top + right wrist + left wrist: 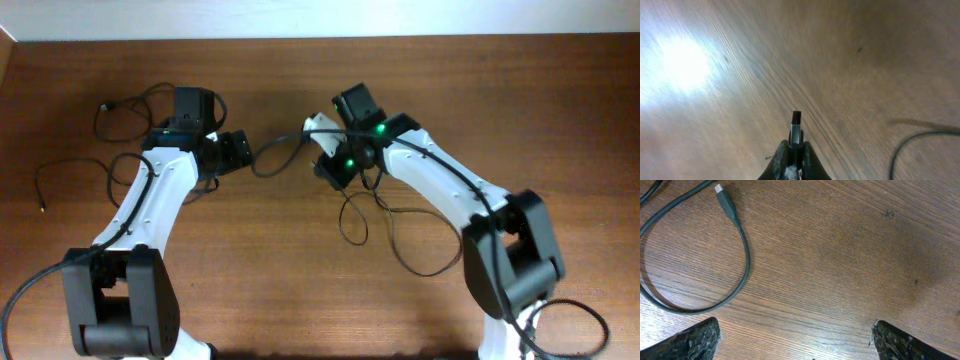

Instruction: Untangle cables

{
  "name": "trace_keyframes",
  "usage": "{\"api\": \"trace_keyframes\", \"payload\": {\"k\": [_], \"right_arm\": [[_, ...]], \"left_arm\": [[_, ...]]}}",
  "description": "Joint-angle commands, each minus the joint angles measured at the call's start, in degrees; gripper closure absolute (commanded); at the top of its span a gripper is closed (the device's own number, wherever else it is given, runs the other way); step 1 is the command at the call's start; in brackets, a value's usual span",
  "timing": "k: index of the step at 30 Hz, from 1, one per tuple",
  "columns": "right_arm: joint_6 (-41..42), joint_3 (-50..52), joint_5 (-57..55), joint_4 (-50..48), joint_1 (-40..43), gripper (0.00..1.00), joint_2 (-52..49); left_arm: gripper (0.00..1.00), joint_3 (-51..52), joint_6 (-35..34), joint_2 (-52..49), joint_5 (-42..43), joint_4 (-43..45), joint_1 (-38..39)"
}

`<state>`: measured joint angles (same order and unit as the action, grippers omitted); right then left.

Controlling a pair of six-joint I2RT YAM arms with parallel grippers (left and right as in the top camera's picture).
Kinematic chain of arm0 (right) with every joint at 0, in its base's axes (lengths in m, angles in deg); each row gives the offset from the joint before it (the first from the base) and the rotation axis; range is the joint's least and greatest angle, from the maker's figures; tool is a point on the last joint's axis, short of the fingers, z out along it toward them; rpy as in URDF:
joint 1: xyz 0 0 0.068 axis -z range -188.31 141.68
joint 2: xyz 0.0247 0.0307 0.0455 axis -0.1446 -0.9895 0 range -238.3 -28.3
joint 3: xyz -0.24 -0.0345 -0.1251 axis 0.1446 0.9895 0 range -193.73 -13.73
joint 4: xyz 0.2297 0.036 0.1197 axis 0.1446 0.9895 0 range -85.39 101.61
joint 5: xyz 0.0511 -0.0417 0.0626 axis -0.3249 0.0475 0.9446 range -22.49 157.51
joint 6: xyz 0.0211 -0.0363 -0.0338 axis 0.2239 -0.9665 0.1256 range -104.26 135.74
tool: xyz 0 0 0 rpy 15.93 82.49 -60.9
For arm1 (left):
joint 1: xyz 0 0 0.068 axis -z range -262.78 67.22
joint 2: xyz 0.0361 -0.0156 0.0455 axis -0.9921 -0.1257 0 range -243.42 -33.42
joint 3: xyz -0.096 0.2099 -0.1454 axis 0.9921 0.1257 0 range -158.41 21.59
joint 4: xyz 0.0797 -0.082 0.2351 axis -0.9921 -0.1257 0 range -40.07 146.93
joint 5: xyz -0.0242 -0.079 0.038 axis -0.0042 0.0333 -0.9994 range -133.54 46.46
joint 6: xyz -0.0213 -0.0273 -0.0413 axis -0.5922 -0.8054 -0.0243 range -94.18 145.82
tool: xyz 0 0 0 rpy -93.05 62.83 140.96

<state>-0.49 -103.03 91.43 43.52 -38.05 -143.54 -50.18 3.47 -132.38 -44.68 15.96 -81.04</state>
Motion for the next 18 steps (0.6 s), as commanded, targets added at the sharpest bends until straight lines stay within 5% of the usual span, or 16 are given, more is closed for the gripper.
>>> {"api": "trace_keyframes", "payload": {"k": [1, 18], "right_arm": [[7.7, -2.8, 1.1, 0.0, 1.0, 0.96, 5.9], [8.2, -1.2, -17.4, -4.3, 2.8, 0.95, -1.2]], "left_arm": [[0.01, 0.5, -0.8, -0.5, -0.8, 0.0, -0.4], [0.01, 0.5, -0.8, -0.5, -0.6, 0.0, -0.4]]}}
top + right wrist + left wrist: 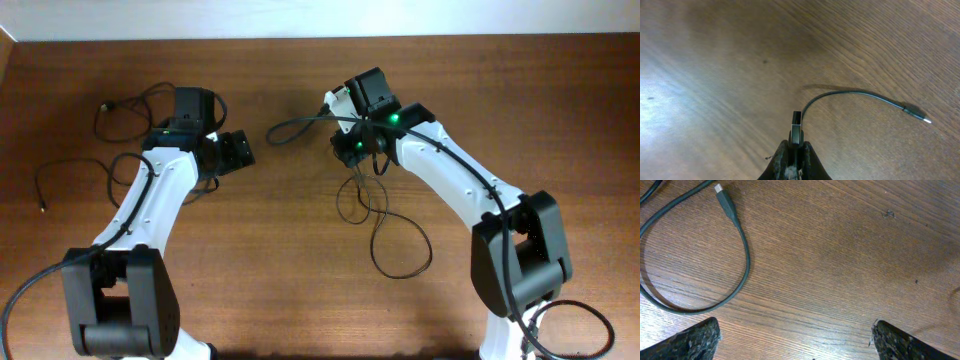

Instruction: Untangle cables

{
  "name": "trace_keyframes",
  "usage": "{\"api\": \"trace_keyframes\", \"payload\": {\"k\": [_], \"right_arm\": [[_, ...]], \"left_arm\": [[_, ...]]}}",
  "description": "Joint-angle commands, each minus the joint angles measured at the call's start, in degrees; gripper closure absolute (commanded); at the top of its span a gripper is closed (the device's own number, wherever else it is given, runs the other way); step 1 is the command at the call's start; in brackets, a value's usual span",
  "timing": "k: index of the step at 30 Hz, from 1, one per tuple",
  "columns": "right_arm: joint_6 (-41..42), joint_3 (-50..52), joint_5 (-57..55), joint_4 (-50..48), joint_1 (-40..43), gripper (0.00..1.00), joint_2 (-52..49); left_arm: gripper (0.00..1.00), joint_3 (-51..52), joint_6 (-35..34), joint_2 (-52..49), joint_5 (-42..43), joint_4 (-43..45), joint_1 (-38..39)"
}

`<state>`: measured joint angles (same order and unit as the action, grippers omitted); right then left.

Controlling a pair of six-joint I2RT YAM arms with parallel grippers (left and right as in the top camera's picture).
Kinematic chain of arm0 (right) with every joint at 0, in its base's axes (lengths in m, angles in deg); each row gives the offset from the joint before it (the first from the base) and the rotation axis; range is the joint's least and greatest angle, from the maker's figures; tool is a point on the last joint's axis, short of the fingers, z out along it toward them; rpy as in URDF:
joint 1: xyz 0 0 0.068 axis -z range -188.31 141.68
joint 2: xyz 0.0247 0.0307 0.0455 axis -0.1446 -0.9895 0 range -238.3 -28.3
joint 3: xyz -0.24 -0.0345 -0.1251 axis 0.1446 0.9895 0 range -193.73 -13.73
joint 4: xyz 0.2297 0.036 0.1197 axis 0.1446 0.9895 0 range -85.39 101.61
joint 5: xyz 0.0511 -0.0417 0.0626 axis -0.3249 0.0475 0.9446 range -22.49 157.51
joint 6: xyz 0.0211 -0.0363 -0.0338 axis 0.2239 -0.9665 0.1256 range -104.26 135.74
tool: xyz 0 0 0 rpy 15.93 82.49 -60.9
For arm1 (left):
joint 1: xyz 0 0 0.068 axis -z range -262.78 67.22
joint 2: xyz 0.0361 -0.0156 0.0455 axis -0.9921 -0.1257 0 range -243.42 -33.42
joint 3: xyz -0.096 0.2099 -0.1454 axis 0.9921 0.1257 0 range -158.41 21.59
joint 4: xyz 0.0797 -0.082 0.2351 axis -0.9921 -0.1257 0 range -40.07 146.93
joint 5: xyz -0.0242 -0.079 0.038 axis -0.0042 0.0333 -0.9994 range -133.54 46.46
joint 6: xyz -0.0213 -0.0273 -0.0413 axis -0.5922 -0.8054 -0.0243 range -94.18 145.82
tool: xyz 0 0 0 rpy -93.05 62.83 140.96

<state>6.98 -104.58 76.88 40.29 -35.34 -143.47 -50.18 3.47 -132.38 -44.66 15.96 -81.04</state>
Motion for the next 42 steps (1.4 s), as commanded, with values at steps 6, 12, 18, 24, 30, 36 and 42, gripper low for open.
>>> {"api": "trace_keyframes", "payload": {"k": [6, 12, 18, 24, 30, 36, 42], "right_arm": [[0.7, 0.3, -2.8, -3.0, 0.1, 0.93, -4.4], [0.7, 0.3, -2.8, -3.8, 0.1, 0.41, -6.1], [0.7, 1.6, -2.4, -1.4, 0.0, 0.34, -6.1], [2.0, 6.7, -2.3, -0.8, 0.0, 0.35, -6.1], [2.0, 12.6, -2.6, -2.1, 0.1, 0.48, -6.1], [2.6, 12.2, -2.5, -2.1, 0.1, 0.96, -5.7], [4.8, 3.1, -2.4, 5.5, 0.1, 0.96, 2.5]], "left_arm": [[0.01, 0.5, -0.8, -0.5, -0.6, 0.0, -0.4], [0.01, 0.5, -0.8, -0.5, -0.6, 0.0, -0.4], [0.01, 0.5, -0.8, -0.5, -0.6, 0.0, -0.4], [0.01, 0.5, -0.8, -0.5, -0.6, -0.1, -0.4], [0.01, 0.5, -0.8, -0.5, -0.6, -0.1, -0.4], [0.01, 0.5, -0.7, -0.5, 1.5, -0.1, -0.4], [0.01, 0.5, 12.4, 0.3, 15.1, 0.9, -0.4]]}}
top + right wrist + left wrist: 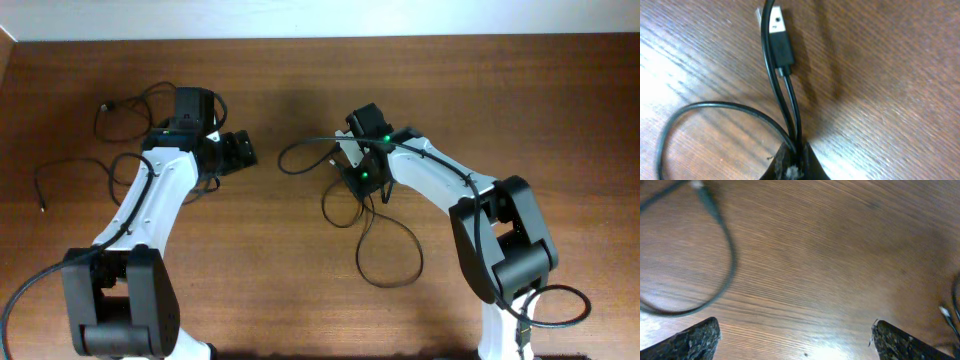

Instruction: Untangle cables

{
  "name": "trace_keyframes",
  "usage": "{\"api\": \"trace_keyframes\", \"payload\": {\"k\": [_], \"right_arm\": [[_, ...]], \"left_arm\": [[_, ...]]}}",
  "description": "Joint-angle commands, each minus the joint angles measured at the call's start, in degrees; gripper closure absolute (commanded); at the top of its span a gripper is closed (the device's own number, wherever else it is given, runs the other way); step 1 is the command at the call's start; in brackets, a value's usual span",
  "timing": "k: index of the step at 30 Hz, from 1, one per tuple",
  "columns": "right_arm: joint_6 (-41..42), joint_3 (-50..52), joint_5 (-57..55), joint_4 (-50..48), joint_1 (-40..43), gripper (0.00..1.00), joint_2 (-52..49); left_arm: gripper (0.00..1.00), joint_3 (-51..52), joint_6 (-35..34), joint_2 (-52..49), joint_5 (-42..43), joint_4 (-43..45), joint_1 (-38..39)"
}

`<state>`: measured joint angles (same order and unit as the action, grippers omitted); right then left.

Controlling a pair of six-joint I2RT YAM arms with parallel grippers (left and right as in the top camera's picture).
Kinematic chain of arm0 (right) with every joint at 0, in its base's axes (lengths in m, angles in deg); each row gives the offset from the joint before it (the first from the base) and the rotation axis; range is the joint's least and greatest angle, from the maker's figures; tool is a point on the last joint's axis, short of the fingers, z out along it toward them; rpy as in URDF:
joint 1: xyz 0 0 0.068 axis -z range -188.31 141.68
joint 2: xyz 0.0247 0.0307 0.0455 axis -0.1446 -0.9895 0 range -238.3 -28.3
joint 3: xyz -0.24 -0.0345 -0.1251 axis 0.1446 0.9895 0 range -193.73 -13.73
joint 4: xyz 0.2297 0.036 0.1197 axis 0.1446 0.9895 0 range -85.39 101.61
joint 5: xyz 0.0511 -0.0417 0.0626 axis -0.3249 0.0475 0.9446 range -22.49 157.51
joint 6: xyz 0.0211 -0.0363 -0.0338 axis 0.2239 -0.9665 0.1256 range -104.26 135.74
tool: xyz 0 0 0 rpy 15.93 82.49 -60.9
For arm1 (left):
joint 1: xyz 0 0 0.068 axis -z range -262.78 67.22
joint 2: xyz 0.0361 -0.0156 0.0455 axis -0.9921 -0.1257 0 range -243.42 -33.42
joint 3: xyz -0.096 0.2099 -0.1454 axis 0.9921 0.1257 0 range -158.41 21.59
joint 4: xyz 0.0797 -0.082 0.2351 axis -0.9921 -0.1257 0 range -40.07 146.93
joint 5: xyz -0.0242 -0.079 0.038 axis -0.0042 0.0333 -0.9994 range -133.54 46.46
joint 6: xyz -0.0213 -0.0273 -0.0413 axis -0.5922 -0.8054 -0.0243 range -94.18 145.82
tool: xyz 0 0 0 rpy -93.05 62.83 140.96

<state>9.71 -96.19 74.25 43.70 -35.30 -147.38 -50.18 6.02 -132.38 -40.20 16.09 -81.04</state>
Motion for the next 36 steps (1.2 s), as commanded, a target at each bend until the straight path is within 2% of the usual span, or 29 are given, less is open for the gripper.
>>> {"api": "trace_keyframes", "payload": {"k": [1, 2, 3, 4, 5, 8, 11, 14, 20, 21, 23, 28, 36], "right_arm": [[2.6, -6.4, 0.3, 2.8, 0.1, 0.96, 7.8], [3.3, -7.6, 0.3, 3.3, 0.1, 0.96, 9.4], [5.2, -9.0, 0.3, 3.6, 0.2, 0.96, 11.1], [7.8, -9.8, 0.3, 3.6, 0.5, 0.96, 12.5], [9.8, -10.4, 0.3, 3.5, 0.7, 0.96, 13.4], [14.5, -12.6, 2.4, 2.5, 1.4, 0.96, 15.1], [14.5, -13.1, 11.5, -2.1, 1.5, 0.96, 15.1], [14.8, -13.1, 18.5, -10.8, 1.0, 0.96, 14.9], [16.0, -13.1, 18.5, -27.3, -3.2, 0.96, 13.1], [16.0, -13.1, 18.3, -29.7, -4.1, 0.96, 12.6], [16.0, -13.1, 17.9, -39.1, -7.7, 0.96, 9.1], [15.9, -13.1, 10.6, -45.7, -11.6, 0.96, 3.0], [15.9, -13.1, 8.8, -54.4, -14.7, 0.96, -9.6]], "left_arm": [[0.0, 0.5, 13.7, 0.9, 14.6, 0.9, -0.4], [0.04, 0.5, 18.3, 2.0, 19.8, 1.2, -0.4], [0.13, 0.5, 23.8, 3.5, 25.0, 1.2, -0.4], [0.12, 0.5, 27.2, 5.9, 28.2, 0.9, -0.4], [0.0, 0.5, 27.8, 7.6, 28.7, 0.7, -0.4], [0.01, 0.5, 27.8, 15.1, 28.8, -1.0, -0.4], [0.01, 0.5, 27.8, 22.6, 31.5, -2.5, -0.4], [0.01, 0.5, 27.8, 33.0, 33.5, -3.3, -0.4], [0.01, 0.5, 27.8, 55.3, 34.8, -2.5, -0.4], [0.01, 0.5, 27.8, 58.3, 34.4, -2.0, -0.4], [0.01, 0.5, 27.8, 68.3, 27.4, -1.4, -0.4], [0.01, 0.5, 27.8, 75.4, 24.3, -1.5, -0.4], [0.01, 0.5, 27.8, 76.0, 24.2, -1.7, -0.4]]}}
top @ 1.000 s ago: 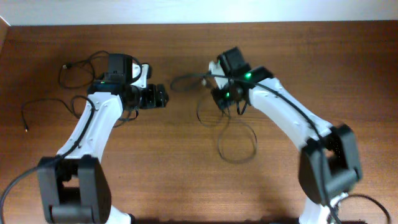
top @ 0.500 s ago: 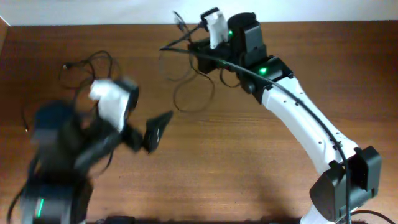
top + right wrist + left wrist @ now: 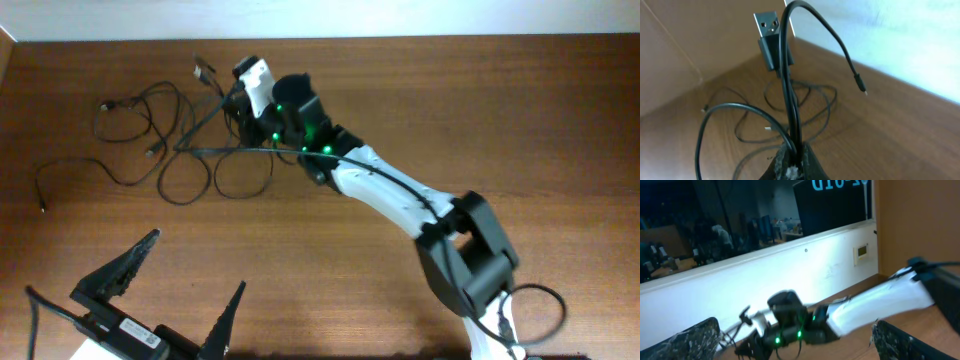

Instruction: Untangle cables

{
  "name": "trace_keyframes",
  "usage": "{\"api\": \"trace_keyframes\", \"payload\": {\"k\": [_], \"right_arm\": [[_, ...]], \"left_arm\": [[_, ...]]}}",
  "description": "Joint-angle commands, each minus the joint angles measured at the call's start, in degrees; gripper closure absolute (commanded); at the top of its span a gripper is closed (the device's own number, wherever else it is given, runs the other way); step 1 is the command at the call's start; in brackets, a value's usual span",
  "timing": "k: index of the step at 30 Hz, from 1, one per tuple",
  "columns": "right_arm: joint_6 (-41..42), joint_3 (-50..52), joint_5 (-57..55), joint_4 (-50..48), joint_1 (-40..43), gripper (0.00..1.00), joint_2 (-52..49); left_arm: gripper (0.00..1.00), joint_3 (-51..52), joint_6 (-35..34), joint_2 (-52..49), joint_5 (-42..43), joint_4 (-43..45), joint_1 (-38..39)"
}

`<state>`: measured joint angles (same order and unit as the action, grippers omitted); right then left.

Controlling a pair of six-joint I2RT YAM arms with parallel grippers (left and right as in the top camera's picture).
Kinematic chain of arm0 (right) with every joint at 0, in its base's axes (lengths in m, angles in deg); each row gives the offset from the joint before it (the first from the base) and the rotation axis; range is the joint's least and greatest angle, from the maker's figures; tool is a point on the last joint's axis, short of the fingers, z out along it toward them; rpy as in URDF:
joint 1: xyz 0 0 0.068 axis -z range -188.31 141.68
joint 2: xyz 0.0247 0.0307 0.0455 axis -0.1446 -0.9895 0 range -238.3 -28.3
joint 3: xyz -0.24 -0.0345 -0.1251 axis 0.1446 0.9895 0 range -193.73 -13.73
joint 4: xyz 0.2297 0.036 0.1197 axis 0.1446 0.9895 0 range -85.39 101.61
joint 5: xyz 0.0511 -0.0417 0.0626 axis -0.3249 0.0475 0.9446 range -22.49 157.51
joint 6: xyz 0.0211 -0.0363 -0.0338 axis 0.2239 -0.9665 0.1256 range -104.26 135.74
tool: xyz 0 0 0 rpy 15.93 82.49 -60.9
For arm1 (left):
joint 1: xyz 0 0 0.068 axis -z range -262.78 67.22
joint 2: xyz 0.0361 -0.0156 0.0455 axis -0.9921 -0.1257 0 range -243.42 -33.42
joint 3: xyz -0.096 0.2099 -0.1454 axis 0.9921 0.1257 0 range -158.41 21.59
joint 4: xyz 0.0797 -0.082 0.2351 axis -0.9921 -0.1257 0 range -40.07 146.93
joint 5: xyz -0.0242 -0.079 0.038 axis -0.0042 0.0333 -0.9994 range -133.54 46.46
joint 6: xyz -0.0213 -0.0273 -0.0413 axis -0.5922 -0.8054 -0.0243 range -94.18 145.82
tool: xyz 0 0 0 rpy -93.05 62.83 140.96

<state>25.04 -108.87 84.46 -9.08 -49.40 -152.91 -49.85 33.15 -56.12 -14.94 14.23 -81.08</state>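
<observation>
My right gripper (image 3: pixel 243 100) reaches to the table's back left and is shut on a black cable (image 3: pixel 790 85). The cable is doubled through the fingers (image 3: pixel 807 157). Its USB-A plug (image 3: pixel 769 27) sticks up above them, and a thin end with a small plug (image 3: pixel 860 86) arches to the right. Below it, a tangle of black cables (image 3: pixel 185 150) lies in loops on the wood. My left gripper (image 3: pixel 195 262) hangs open and holds nothing at the front left edge. In the left wrist view its fingers (image 3: pixel 690 340) frame the wall and the right arm.
A thin cable end (image 3: pixel 42 190) lies alone near the left edge. Another small loop with a plug (image 3: pixel 120 110) sits at the back left corner. The white wall (image 3: pixel 740 280) runs along the table's back edge.
My right gripper has moved with its cable from the table's middle to the back left, over the other cables. My left arm has withdrawn from there to the front left edge and now faces the wall.
First my right gripper held the cable by its USB plug near the table's middle, while the left hung open over the left cables. Then the right held the cable doubled, low on the wood. Now the cable hangs over the left pile and the left arm is pulled back.
</observation>
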Motion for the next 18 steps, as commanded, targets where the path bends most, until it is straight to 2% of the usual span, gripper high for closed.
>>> {"api": "trace_keyframes", "payload": {"k": [1, 8, 9, 11, 13, 14, 16, 18], "right_arm": [[0.6, -0.4, -1.4, -2.2, -0.6, 0.96, -5.7], [0.6, -0.4, -2.5, -3.3, -0.5, 0.96, -10.8], [0.7, -0.4, -2.4, -4.1, -0.5, 0.9, -10.8], [0.7, -0.5, -2.2, -5.6, -0.5, 0.61, -10.8], [0.7, -0.5, -2.2, -6.6, -0.5, 0.55, -10.7], [1.7, -0.5, -2.2, -6.5, -0.5, 0.42, -10.5], [4.1, -0.5, -2.1, -6.5, 0.1, 0.02, -9.9], [5.6, -0.5, -0.3, -6.1, 1.1, 0.01, -8.8]], "left_arm": [[0.01, 0.2, 0.7, -0.3, -1.0, 0.2, -0.4], [0.01, 0.2, 0.7, -0.3, -1.0, 0.1, -0.4], [0.01, 0.2, 0.7, -0.3, -1.0, 0.1, -0.4], [0.01, 0.2, 0.7, -0.3, -1.0, 0.1, -0.4], [0.01, 0.2, 0.7, -0.3, -1.0, 0.0, -0.4], [0.01, 0.2, 0.7, -0.3, -1.0, 0.0, -0.4], [0.01, 0.2, 0.7, -0.3, -1.0, 0.0, -0.4], [0.01, 0.2, 0.7, -0.3, -1.0, 0.0, -0.4]]}}
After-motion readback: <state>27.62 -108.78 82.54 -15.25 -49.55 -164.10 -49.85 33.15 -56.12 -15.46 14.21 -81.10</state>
